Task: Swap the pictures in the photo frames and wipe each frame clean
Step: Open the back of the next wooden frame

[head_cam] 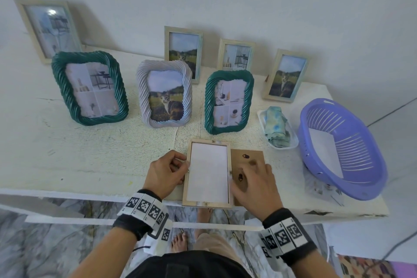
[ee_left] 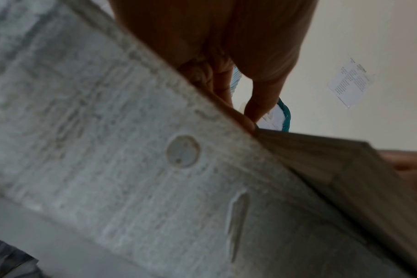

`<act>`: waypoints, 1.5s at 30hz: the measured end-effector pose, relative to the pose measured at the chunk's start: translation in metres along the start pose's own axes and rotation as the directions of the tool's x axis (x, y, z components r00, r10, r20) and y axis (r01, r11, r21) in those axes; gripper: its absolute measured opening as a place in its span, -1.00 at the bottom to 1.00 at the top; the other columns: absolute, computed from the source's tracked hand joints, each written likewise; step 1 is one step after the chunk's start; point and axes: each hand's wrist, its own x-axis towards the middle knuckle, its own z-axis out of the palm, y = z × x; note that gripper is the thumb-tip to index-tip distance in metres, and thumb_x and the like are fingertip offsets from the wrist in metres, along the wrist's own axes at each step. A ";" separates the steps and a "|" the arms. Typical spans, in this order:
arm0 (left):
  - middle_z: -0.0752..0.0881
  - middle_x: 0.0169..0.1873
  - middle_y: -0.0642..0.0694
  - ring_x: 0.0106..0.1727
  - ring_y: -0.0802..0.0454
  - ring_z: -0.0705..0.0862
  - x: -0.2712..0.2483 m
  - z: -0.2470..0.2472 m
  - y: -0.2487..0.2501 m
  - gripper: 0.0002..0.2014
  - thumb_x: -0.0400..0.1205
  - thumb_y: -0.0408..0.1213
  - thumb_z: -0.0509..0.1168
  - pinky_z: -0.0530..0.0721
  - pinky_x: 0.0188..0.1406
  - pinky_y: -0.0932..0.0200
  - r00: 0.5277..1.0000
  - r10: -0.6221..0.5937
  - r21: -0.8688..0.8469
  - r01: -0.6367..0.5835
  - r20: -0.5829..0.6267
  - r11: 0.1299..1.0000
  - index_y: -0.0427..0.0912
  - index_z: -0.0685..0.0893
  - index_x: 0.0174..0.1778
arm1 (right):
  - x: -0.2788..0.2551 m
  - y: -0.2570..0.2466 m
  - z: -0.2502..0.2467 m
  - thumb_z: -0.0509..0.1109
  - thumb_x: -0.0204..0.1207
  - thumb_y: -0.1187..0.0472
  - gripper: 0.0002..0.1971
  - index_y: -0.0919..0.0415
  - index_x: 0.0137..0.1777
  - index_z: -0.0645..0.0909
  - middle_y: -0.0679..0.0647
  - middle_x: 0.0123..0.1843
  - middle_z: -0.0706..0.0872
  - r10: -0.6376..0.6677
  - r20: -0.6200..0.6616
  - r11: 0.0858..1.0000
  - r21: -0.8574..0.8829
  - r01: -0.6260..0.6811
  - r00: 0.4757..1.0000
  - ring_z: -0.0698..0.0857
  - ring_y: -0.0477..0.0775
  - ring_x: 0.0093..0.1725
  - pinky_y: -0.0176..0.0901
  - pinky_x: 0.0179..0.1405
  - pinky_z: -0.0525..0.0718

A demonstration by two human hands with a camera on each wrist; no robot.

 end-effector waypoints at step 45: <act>0.75 -0.25 -0.03 -0.22 0.02 0.69 -0.012 0.005 0.051 -0.89 0.60 -0.37 0.42 0.71 -0.28 0.11 0.987 0.123 -0.232 -0.097 0.103 0.968 -0.10 0.63 -0.08 | -0.005 -0.030 -0.016 0.45 0.47 0.29 -0.43 -0.21 0.41 0.46 0.23 0.30 0.67 0.196 -0.096 0.233 0.971 0.049 0.976 0.75 0.13 0.10 0.01 -0.01 0.74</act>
